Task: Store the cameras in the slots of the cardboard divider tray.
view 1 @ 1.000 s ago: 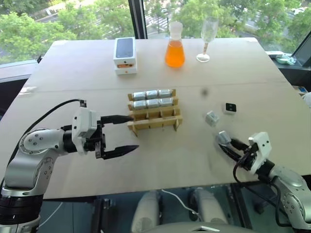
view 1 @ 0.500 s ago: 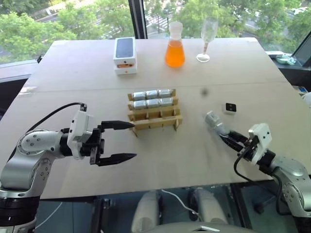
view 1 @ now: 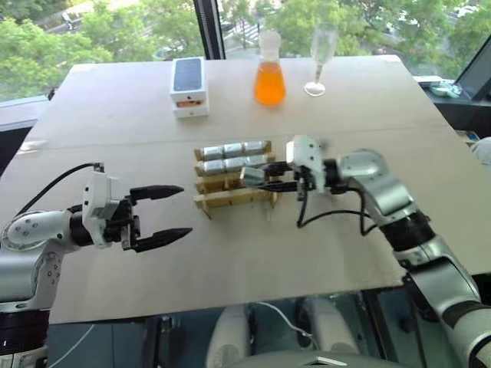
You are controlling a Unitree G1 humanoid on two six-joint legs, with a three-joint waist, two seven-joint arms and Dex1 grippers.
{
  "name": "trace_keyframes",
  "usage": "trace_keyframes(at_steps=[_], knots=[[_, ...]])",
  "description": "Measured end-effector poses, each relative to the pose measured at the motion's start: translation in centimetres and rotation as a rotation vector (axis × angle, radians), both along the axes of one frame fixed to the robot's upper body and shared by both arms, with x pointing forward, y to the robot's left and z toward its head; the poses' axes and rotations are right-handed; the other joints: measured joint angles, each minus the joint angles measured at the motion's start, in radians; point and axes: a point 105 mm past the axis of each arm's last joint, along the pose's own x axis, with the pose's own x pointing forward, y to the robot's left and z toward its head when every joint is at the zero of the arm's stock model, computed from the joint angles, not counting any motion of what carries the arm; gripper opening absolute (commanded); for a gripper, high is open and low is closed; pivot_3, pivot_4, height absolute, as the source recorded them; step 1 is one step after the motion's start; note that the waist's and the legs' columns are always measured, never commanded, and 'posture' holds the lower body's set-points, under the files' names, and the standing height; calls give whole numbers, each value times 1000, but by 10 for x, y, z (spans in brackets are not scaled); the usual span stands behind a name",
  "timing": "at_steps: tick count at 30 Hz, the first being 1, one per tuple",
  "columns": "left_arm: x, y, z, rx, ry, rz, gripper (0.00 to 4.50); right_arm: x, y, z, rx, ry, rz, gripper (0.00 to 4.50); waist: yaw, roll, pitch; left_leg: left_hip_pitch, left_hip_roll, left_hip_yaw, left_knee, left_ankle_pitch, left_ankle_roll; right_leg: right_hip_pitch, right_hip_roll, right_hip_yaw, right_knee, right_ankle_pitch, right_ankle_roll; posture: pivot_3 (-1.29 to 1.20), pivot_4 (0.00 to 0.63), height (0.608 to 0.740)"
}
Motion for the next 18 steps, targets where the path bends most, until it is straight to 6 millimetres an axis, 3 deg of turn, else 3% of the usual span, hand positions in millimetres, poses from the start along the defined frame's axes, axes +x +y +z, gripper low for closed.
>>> trace_keyframes(at_steps=[8, 14, 18], knots=[[-15, 37, -11, 36, -8, 236, 4500, 11, 51, -7, -98, -73, 127, 712, -2, 0, 0, 0, -1, 1, 0, 2, -3, 0, -4, -2, 0, -2, -4, 0, 150, 740], [-21, 39, -15, 9, -10, 310, 4500, 13, 64, -13, -120, -113, 153, 712, -5, 0, 0, 1, -1, -1, 0, 3, -5, 1, -5, -3, 2, -2, -4, 0, 150, 740], [-23, 36, -13, -5, -25, 323, 4500, 18, 62, -20, -147, -135, 136, 712, -6, 0, 0, 1, -1, -2, -1, 3, -6, 1, -5, -3, 3, -2, -5, 0, 150, 740]])
